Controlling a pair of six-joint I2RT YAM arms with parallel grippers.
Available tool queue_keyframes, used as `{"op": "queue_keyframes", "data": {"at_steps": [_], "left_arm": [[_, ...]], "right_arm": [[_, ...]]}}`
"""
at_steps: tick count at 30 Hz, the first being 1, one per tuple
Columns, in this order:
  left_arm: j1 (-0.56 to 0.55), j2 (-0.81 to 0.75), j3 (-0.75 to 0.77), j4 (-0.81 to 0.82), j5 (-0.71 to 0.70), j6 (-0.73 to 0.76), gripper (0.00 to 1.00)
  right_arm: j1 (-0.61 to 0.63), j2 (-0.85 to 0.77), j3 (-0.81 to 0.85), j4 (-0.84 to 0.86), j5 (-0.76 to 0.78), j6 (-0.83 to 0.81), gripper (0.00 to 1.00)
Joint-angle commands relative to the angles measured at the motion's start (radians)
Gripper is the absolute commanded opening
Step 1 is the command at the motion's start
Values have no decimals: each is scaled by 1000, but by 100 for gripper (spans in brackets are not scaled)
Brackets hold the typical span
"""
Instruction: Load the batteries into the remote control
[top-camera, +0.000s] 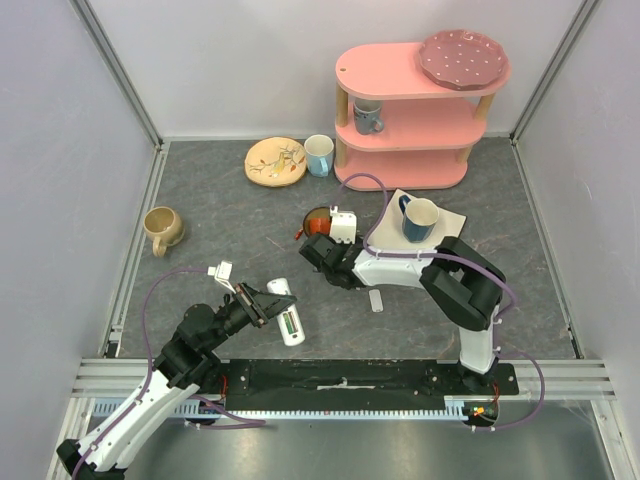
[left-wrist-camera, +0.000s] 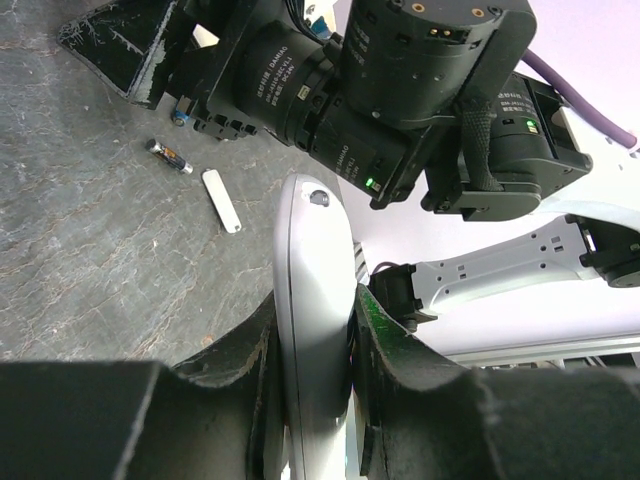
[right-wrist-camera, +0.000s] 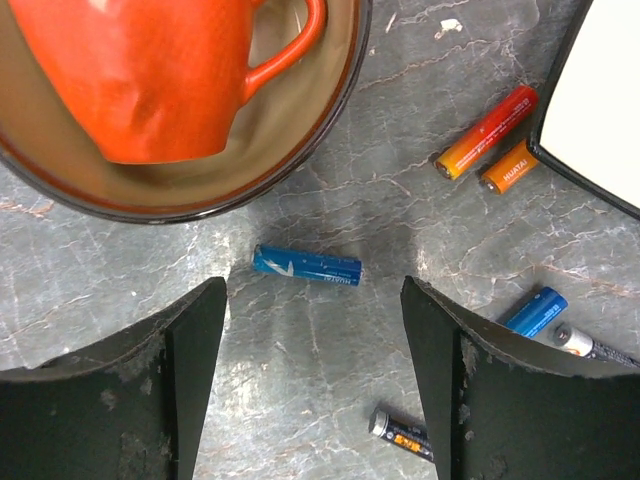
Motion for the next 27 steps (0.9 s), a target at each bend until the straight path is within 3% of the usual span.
{"op": "queue_keyframes", "data": {"at_steps": [1,27], "left_arm": [[4,-55,-37,24,-10,14,2],[4,-53,-53,36,-13,2,2]], "right_arm": [[-19,20,45,13,39,1,77],[-25,74,54,30,13,-16,67]]}}
